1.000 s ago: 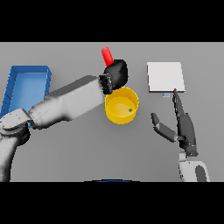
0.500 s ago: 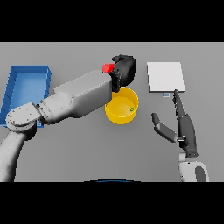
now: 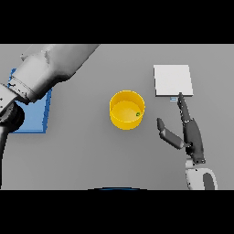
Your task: Pick up the red beaker and tilt it to pour out 1 green nut into yellow bowl. Pick up the yellow bowl and place it on the metallic measuring scale.
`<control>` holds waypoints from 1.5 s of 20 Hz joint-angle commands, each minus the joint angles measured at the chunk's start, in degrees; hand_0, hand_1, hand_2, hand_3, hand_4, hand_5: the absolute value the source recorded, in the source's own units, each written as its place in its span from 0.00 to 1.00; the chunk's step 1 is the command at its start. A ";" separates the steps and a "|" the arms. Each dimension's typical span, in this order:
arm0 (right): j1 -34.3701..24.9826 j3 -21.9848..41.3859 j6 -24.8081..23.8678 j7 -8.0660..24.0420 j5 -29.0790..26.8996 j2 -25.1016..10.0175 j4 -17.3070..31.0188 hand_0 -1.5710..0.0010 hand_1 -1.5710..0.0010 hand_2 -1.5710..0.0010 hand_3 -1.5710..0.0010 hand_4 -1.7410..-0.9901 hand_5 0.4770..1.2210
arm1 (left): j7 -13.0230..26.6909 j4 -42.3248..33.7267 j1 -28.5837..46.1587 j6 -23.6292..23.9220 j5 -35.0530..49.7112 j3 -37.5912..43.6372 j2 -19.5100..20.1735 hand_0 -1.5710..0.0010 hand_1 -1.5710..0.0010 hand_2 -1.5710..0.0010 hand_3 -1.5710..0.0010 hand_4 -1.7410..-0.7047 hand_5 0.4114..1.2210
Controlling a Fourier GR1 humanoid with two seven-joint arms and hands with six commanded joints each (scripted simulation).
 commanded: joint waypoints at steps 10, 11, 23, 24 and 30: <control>-1.66 -0.51 1.11 -0.89 -2.21 0.10 1.54 1.00 1.00 1.00 1.00 0.88 0.20 | 9.79 16.23 4.94 7.86 37.75 31.01 13.05 0.00 0.00 0.00 0.06 0.00 1.00; -2.19 -0.66 1.28 -0.63 -2.38 -0.16 1.68 1.00 1.00 1.00 1.00 0.88 0.21 | 11.26 16.46 6.50 9.47 40.42 32.33 13.92 0.00 0.00 0.00 0.05 0.00 1.00; -1.82 0.44 2.55 -1.97 -1.44 -1.27 2.18 1.00 1.00 1.00 1.00 0.73 0.31 | 29.64 -3.50 36.09 25.11 66.23 40.05 21.82 0.00 0.00 0.00 0.11 0.00 1.00; -1.48 0.33 2.60 -2.11 -1.48 -1.49 1.85 1.00 1.00 1.00 1.00 0.73 0.30 | 30.92 -7.62 39.40 26.34 67.50 40.08 22.28 0.00 0.00 0.00 0.13 0.00 1.00; -2.07 -0.10 2.18 -2.38 -1.06 -1.87 2.96 1.00 1.00 1.00 1.00 0.72 0.29 | 38.88 -26.76 54.18 35.29 71.75 39.96 24.74 0.00 0.00 0.00 0.11 0.00 1.00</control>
